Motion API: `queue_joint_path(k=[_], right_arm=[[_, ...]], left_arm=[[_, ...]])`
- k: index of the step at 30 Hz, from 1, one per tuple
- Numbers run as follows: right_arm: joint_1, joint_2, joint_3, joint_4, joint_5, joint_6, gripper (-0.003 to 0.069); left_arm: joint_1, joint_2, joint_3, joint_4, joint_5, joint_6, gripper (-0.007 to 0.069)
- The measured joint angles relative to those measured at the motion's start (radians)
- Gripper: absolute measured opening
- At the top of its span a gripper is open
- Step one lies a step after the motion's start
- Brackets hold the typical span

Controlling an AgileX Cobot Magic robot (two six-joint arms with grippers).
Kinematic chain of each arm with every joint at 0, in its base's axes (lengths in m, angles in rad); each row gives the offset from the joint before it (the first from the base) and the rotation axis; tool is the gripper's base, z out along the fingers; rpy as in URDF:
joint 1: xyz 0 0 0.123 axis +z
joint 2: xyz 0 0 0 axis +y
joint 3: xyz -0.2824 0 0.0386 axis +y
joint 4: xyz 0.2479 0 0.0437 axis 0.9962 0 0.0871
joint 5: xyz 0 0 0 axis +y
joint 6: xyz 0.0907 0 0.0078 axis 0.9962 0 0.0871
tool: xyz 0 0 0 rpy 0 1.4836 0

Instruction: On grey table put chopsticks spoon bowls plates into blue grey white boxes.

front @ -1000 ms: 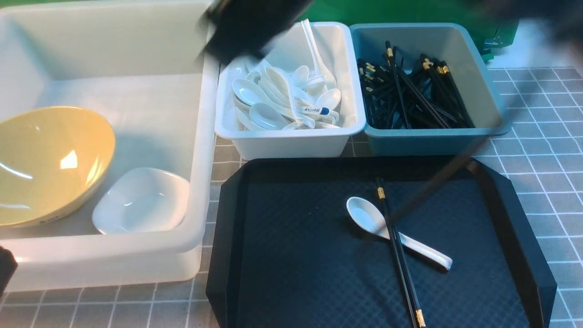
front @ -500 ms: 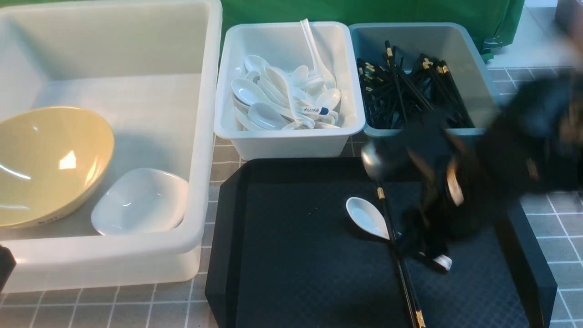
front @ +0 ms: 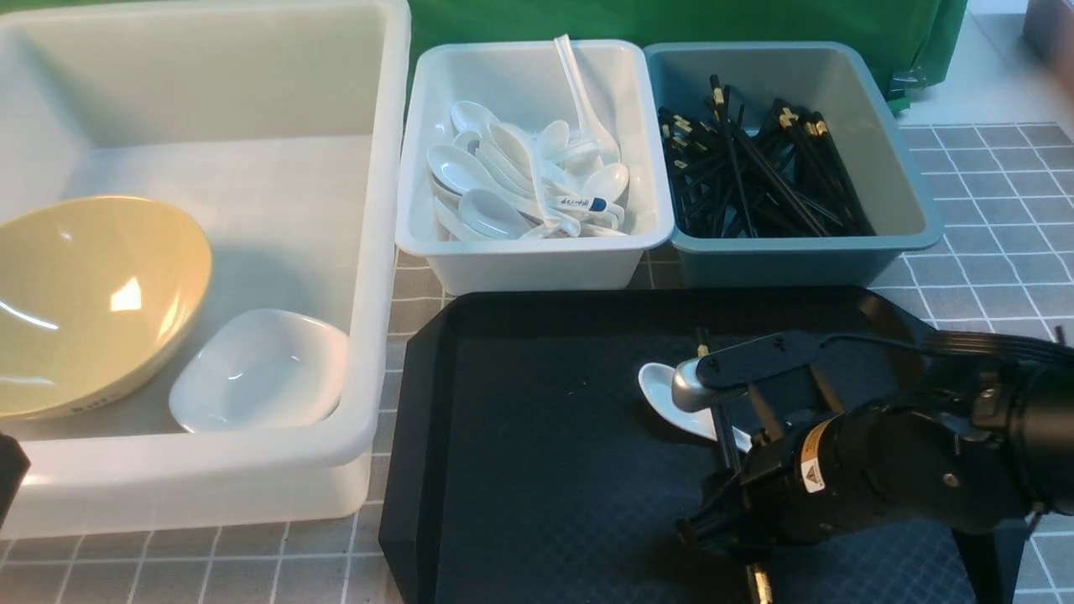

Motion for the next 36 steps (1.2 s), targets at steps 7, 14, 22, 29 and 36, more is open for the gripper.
queue_joint_path(k=[7,14,22,29,36], right_arm=[[-0.001,0.040,-0.004,-0.002,-0.080,-0.010,0.0253],[-0.002,0.035,-0.006,-0.002,-0.087,-0.038,0.0135],[0.008,-0.193,-0.007,0.001,0.021,-0.092,0.0085],[-0.079,-0.315,-0.142,-0.012,-0.017,-0.190,0.0085],[-0.225,-0.238,-0.327,-0.021,0.002,-0.324,0.0085]], left_arm=[[0.000,0.000,0.000,0.000,-0.001,0.000,-0.0008],[0.000,0.000,0.000,0.001,-0.001,0.000,-0.0008],[0.000,0.000,0.000,0.001,-0.001,0.000,-0.0008],[0.000,0.000,0.000,0.002,-0.002,0.000,-0.0008],[0.000,0.000,0.000,0.006,-0.002,0.000,-0.0008]])
